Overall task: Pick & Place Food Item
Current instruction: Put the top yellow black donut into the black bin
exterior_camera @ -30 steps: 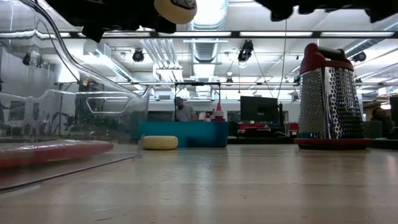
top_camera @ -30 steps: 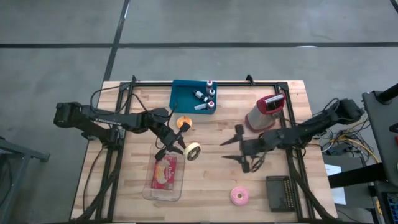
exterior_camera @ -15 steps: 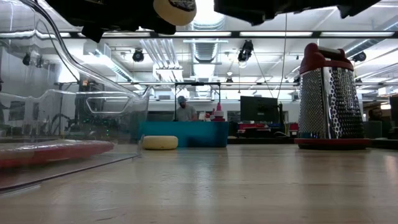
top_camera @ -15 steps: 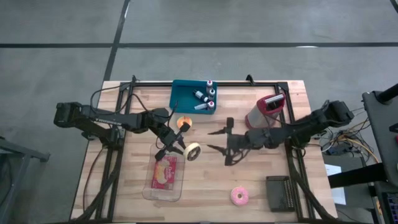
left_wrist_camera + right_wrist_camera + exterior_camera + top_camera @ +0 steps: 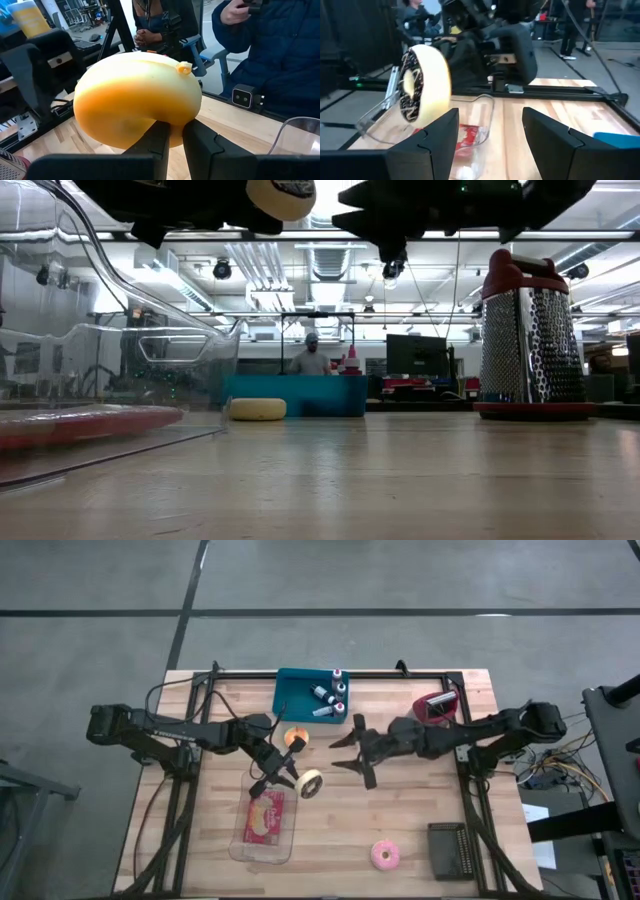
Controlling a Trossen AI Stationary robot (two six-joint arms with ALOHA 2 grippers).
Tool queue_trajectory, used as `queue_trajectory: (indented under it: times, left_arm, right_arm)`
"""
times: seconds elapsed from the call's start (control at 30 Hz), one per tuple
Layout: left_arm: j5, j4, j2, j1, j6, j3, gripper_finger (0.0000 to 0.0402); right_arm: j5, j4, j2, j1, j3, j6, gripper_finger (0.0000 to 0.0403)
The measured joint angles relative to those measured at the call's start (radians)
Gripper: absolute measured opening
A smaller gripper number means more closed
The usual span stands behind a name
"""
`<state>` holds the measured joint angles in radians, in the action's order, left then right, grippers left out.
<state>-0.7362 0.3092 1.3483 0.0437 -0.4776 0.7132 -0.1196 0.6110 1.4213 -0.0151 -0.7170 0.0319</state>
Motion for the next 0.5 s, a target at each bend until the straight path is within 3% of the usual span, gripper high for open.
queue_trajectory:
  times: [0.17,0.5]
  left_arm:
    - [0.0,0.0,0.0,0.0,-0.002,0.0,0.0051]
    - [-0.002,0.003,0.0,-0.001,0.002,0.001,0.0051]
  right_arm:
    - [-0.138,0.032,0.039,-0.006,-0.008,0.005,0.0217]
    - [-0.144,0.052,0.156,-0.004,-0.106,0.018,0.0217]
